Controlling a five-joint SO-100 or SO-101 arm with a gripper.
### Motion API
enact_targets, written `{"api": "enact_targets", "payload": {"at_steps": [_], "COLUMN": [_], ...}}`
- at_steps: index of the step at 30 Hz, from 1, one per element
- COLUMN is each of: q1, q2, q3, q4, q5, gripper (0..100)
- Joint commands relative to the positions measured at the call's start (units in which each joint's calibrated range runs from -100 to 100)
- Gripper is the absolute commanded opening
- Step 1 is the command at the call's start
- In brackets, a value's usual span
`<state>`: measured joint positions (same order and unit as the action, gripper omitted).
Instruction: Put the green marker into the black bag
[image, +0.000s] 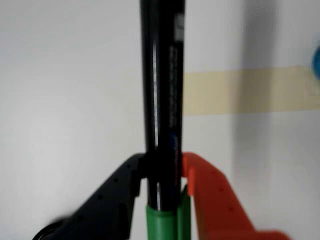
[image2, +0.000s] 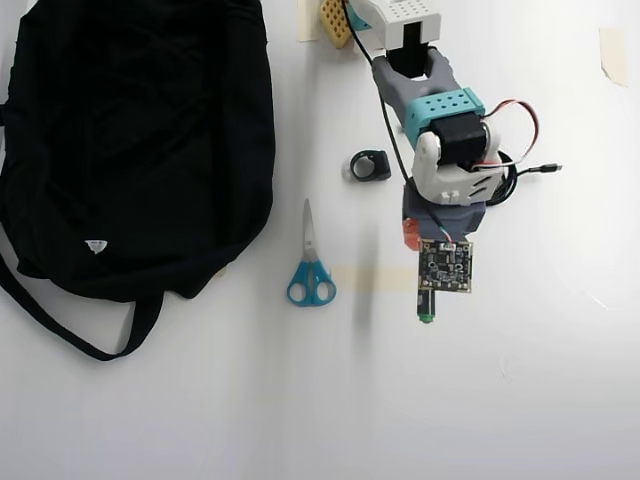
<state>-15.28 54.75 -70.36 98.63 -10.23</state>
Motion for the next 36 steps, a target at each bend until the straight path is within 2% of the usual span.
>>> {"api": "enact_targets", "payload": {"at_steps": [1, 8, 25, 32, 36], "q1": [-0.05, 2.49, 3.17, 4.21, 5.41], "q2": [-4.71, -6.87, -40.56, -47.62, -48.03], "q3": [-1.34, 1.63, 43.50, 58.59, 61.92], "q4": [0.68, 0.68, -0.61, -11.03, -15.42], "q5": [0.32, 0.43, 0.27, 0.27, 0.27], "gripper": [2, 2, 2, 2, 2]}}
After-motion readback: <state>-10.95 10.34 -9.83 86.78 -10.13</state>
